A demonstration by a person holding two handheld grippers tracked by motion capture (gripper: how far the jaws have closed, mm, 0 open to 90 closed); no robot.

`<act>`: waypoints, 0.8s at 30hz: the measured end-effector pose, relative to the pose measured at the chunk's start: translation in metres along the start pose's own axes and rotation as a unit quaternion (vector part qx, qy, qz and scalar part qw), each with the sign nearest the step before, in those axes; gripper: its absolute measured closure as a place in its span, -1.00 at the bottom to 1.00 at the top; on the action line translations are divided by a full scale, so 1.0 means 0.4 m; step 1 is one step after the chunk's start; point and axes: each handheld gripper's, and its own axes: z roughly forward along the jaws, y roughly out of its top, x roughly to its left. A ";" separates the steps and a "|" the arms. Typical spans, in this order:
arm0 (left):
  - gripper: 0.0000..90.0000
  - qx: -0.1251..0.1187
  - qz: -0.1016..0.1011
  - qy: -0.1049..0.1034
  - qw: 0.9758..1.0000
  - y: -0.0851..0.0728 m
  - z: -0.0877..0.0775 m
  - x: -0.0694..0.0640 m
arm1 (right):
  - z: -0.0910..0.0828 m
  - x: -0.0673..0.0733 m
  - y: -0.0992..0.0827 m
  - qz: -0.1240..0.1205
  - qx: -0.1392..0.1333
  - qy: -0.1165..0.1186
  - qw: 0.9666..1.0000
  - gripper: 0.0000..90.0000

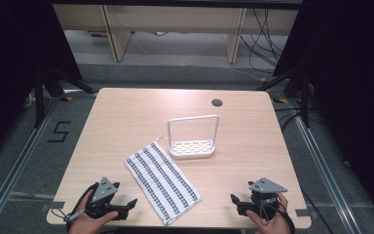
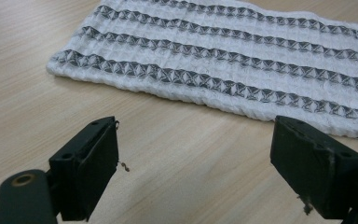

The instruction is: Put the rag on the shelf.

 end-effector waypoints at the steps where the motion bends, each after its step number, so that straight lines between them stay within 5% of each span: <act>1: -0.67 0.001 0.001 0.000 1.000 0.000 0.000 -0.002 | -0.001 0.001 0.001 0.004 0.001 0.004 1.000 -0.53; 6: -0.67 -0.002 0.006 -0.004 1.000 0.003 0.000 -0.015 | -0.004 0.006 0.001 -0.004 -0.007 -0.013 1.000 -0.53; 16: -0.67 -0.008 0.009 -0.026 1.000 0.007 0.005 -0.055 | -0.008 0.024 0.010 0.002 -0.017 -0.001 1.000 -0.48; 24: -0.66 -0.009 0.013 -0.048 0.999 0.012 0.014 -0.094 | 0.002 0.050 0.024 -0.018 -0.019 0.024 0.999 -0.40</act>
